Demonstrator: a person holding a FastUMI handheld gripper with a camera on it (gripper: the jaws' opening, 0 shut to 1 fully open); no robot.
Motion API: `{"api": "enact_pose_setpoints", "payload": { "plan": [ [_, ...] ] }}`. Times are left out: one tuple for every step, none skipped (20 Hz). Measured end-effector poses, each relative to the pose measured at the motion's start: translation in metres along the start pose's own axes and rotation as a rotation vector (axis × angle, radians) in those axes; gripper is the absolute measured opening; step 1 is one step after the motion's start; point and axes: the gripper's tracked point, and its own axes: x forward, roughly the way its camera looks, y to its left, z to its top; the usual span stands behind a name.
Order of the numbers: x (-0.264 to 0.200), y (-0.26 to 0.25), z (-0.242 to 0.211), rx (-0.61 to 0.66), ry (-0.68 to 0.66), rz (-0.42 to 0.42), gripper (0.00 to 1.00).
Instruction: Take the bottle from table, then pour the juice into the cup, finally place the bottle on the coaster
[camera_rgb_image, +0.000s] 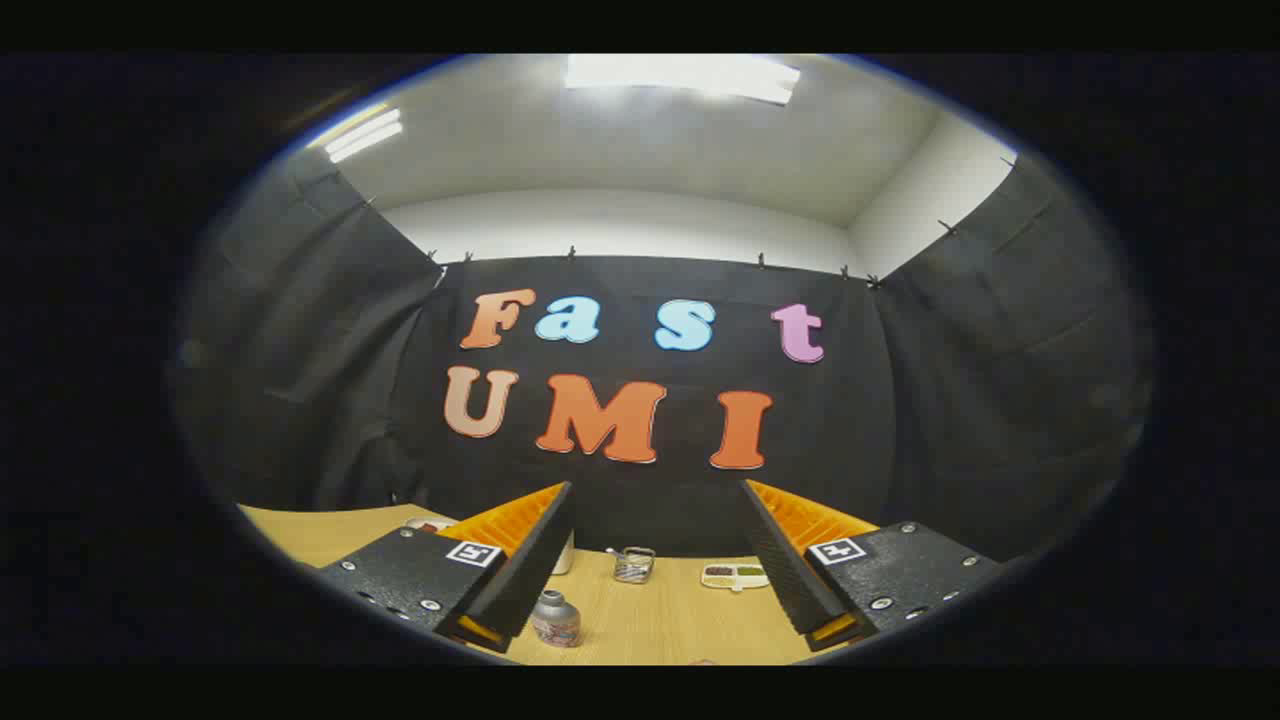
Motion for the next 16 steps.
{"api": "enact_pose_setpoints", "payload": {
  "plan": [
    [0.000, 0.003, -0.001, 0.003, 0.004, 0.004, 0.96],
    [0.000, 0.005, 0.000, 0.009, 0.002, 0.008, 0.96],
    [0.002, 0.007, 0.002, 0.020, -0.001, 0.010, 0.96],
    [0.002, 0.009, 0.001, 0.034, 0.005, 0.019, 0.96],
    [0.001, 0.014, -0.001, 0.051, 0.012, 0.034, 0.96],
    [0.002, 0.017, -0.002, 0.063, 0.020, 0.048, 0.96],
    [0.003, 0.018, -0.002, 0.071, 0.024, 0.053, 0.96],
    [0.004, 0.017, 0.000, 0.073, 0.022, 0.053, 0.96],
    [0.005, 0.017, 0.000, 0.069, 0.020, 0.052, 0.96],
    [0.006, 0.017, 0.001, 0.066, 0.016, 0.049, 0.96],
    [0.006, 0.019, 0.000, 0.067, 0.016, 0.050, 0.96],
    [0.006, 0.022, -0.001, 0.067, 0.020, 0.058, 0.96],
    [0.005, 0.024, -0.004, 0.067, 0.027, 0.063, 0.96],
    [0.005, 0.024, -0.006, 0.065, 0.034, 0.065, 0.96],
    [0.007, 0.024, -0.009, 0.063, 0.038, 0.062, 0.96],
    [0.007, 0.024, -0.011, 0.066, 0.041, 0.060, 0.96]
  ]
}}
